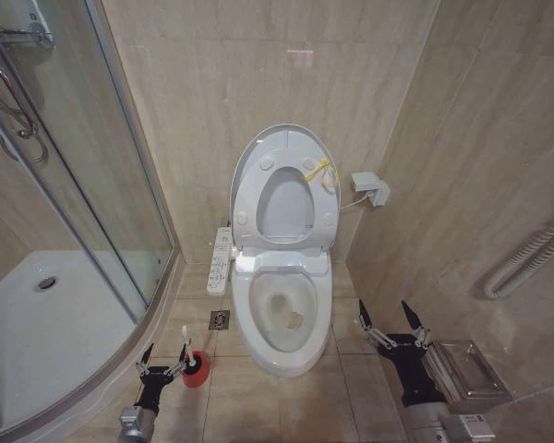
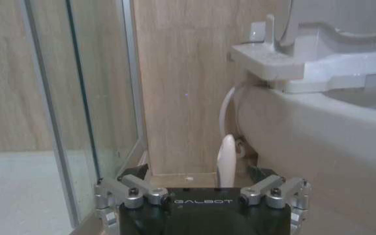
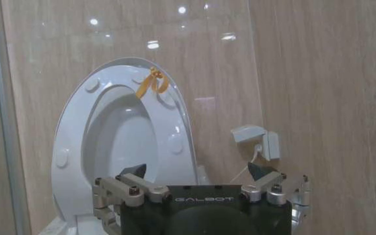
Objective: Open the toilet lid, clean the toilet bowl with a toilet brush, close the toilet lid, and flush.
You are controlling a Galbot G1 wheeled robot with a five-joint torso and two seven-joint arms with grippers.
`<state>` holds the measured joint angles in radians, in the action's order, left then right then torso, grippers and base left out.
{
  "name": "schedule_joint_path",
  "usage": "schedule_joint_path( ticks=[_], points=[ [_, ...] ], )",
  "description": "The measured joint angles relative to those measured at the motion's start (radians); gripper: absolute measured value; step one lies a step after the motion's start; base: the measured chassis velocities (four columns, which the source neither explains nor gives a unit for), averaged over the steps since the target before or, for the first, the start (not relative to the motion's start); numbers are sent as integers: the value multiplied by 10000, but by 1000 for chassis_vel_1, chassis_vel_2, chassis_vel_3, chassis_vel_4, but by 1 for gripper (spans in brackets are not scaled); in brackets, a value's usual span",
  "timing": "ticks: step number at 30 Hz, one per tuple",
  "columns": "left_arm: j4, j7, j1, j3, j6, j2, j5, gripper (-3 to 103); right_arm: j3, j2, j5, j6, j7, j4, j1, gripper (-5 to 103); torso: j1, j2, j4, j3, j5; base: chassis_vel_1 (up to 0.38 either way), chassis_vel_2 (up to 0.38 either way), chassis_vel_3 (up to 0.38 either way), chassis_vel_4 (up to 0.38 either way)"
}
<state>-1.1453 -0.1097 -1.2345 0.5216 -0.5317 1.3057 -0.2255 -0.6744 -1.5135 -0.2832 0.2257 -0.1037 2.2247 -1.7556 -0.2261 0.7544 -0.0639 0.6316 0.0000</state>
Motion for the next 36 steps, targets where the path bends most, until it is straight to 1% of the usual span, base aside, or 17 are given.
schedule_joint_path(
  ticks=[1, 2, 6, 7, 10, 12, 14, 15, 20, 22, 23, 24, 25, 27, 31, 32, 36],
  points=[
    [265, -60, 178, -39, -117, -13, -15, 99, 0, 0, 0, 0, 0, 0, 0, 100, 0, 0, -1, 0, 0, 0, 0, 0, 0],
    [265, -60, 178, -39, -117, -13, -15, 99, 0, 0, 0, 0, 0, 0, 0, 100, 0, 0, -1, 0, 0, 0, 0, 0, 0],
    [1412, -358, 1054, -271, -505, -77, -126, 99, 0, 0, 0, 0, 0, -1, 0, 100, 0, 0, -1, 0, -1, 0, 0, 0, 0],
    [1412, -358, 1054, -271, -505, -77, -126, 99, 0, 0, 0, 0, 0, -1, 0, 100, 0, 0, -1, 0, -1, 0, 0, 0, 0],
    [2168, -579, 1742, -511, -639, -108, -263, 98, 0, 0, 0, 0, 0, 0, 0, 100, 0, 0, -3, 0, -1, 0, 0, 0, 0],
    [2332, -641, 1890, -568, -656, -108, -298, 98, 0, 0, 0, 0, 0, -1, 0, 100, 0, 0, -3, 0, -1, 0, 0, 0, 0],
    [2537, -833, 2121, -659, -668, -88, -367, 98, 1, 0, 0, 0, 0, -1, 0, 100, -1, 0, -1, 0, 0, 0, 0, 0, 0],
    [2537, -833, 2121, -659, -668, -88, -367, 98, 1, 0, 0, 0, 0, -1, 0, 100, -1, 0, -1, 0, 0, 0, 0, 0, 0],
    [2726, -1213, 2318, -796, -666, -23, -473, 96, 0, 0, 0, 0, 0, 0, 0, 100, 0, 0, 0, 0, 0, 0, 0, 0, 0],
    [3041, -1335, 2558, -834, -703, 45, -475, 96, 0, 0, 0, 0, 0, 0, 0, 100, 0, 0, -1, -1, 1, 0, 0, 0, 0],
    [3041, -1335, 2558, -834, -703, 45, -475, 96, 0, 0, 0, 0, 0, 0, 0, 100, 0, 0, -1, -1, 1, 0, 0, 0, 0],
    [3211, -1363, 2676, -839, -738, 78, -475, 96, 0, 0, 0, 0, 0, 0, 0, 100, 0, 0, 0, -1, 0, 0, 0, 0, 0],
    [3385, -1382, 2799, -842, -783, 116, -474, 93, 0, 0, 0, 0, 0, 0, 0, 100, -1, 0, -1, -1, 0, 0, 0, 0, 0],
    [3724, -1419, 2997, -841, -884, 197, -468, 93, 0, 0, 0, 0, 0, -1, 0, 100, -1, 0, -1, -1, 1, 0, 0, 0, 0],
    [4011, -1496, 3163, -841, -961, 263, -453, 93, 0, 0, 0, 0, -1, 0, 0, 100, 0, 0, -1, -1, 2, 0, 0, 0, 0],
    [4073, -1520, 3194, -842, -984, 280, -448, 88, 0, 0, 0, 0, 0, 0, 0, 100, 0, 0, -1, -1, 1, 0, 0, 0, 0],
    [4115, -1524, 3218, -847, -992, 300, -442, 88, 0, 0, 0, 0, 0, 0, 0, 100, 0, 0, -1, -1, 0, 0, 0, 0, 0]
  ],
)
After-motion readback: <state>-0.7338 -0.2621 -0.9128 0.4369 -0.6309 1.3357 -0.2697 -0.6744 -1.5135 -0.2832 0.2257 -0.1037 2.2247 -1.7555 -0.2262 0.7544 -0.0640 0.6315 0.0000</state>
